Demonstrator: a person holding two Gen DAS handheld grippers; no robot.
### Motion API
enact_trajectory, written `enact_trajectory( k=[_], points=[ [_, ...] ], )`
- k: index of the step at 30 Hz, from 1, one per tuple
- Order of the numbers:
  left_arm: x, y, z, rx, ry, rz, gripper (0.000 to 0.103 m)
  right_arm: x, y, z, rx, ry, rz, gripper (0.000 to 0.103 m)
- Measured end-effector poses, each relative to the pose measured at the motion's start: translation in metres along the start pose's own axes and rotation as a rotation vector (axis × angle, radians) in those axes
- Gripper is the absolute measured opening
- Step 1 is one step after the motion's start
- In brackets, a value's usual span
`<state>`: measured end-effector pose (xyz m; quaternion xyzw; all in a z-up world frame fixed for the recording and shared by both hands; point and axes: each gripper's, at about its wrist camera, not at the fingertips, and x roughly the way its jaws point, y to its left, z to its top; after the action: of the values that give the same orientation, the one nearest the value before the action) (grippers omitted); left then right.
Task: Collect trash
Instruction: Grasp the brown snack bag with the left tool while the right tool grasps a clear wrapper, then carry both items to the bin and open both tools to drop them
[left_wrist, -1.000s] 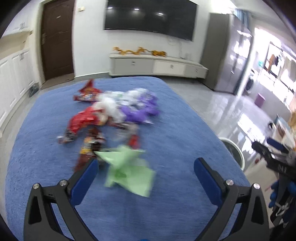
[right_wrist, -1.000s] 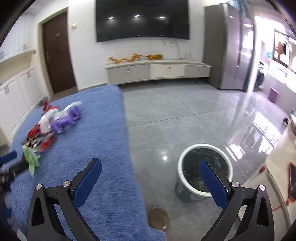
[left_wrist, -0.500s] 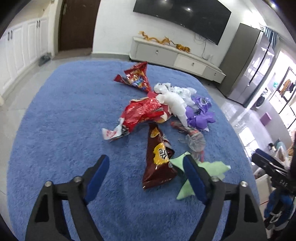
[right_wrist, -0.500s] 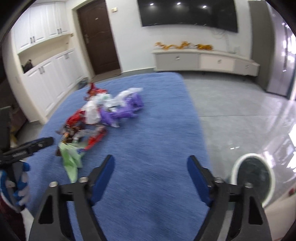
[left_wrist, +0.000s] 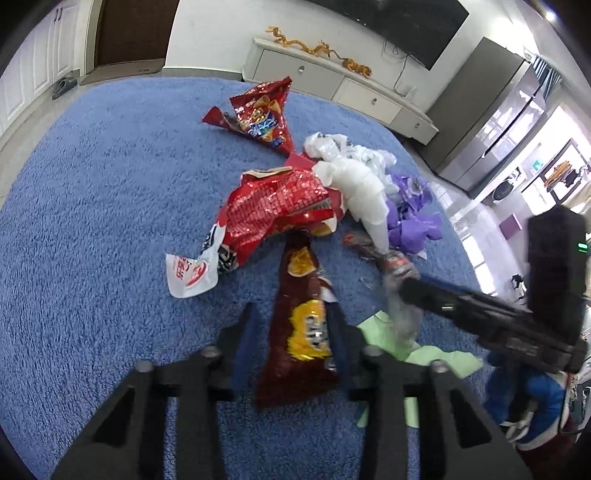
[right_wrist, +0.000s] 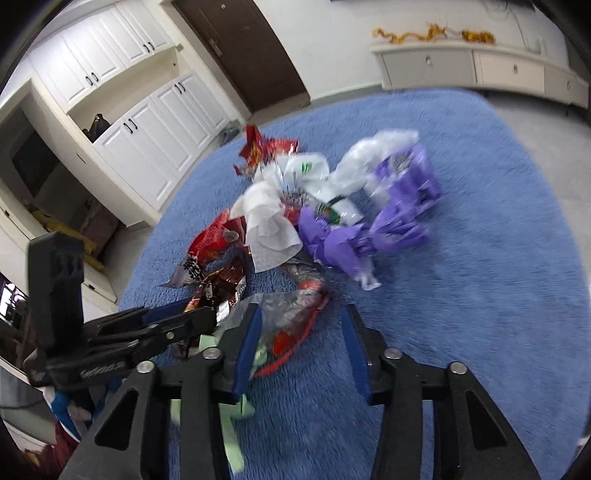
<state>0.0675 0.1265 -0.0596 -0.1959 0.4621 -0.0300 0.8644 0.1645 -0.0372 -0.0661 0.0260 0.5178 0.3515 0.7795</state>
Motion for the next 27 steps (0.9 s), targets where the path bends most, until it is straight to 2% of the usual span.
enact_trajectory(
  k=[2, 5, 10, 14, 18, 24, 27],
  points=[
    [-0.004, -0.001, -0.001, 0.008, -0.015, 0.008, 0.026, 0.015, -0.001, 0.002, 0.015, 0.031, 0.009, 0.031],
    [-0.015, -0.004, -0.007, 0.029, -0.045, 0.034, 0.022, 0.018, 0.005, 0.002, 0.008, 0.024, 0.028, 0.014],
    [-0.048, -0.008, -0.012, 0.026, -0.149, 0.035, 0.02, 0.001, 0.028, 0.003, -0.064, -0.067, 0.058, 0.012],
    [-0.076, -0.018, -0.009, 0.026, -0.218, 0.044, 0.02, -0.036, 0.038, 0.001, -0.084, -0.168, 0.068, 0.012],
    [-0.093, -0.04, -0.005, 0.055, -0.255, 0.04, 0.02, -0.081, 0.026, -0.004, -0.067, -0.262, 0.066, 0.012],
    [-0.093, -0.111, 0.009, 0.173, -0.267, -0.004, 0.02, -0.139, -0.012, -0.018, -0.014, -0.382, -0.027, 0.012],
    [-0.079, -0.162, 0.016, 0.259, -0.251, -0.048, 0.02, -0.175, -0.05, -0.027, 0.051, -0.442, -0.12, 0.012]
  ],
)
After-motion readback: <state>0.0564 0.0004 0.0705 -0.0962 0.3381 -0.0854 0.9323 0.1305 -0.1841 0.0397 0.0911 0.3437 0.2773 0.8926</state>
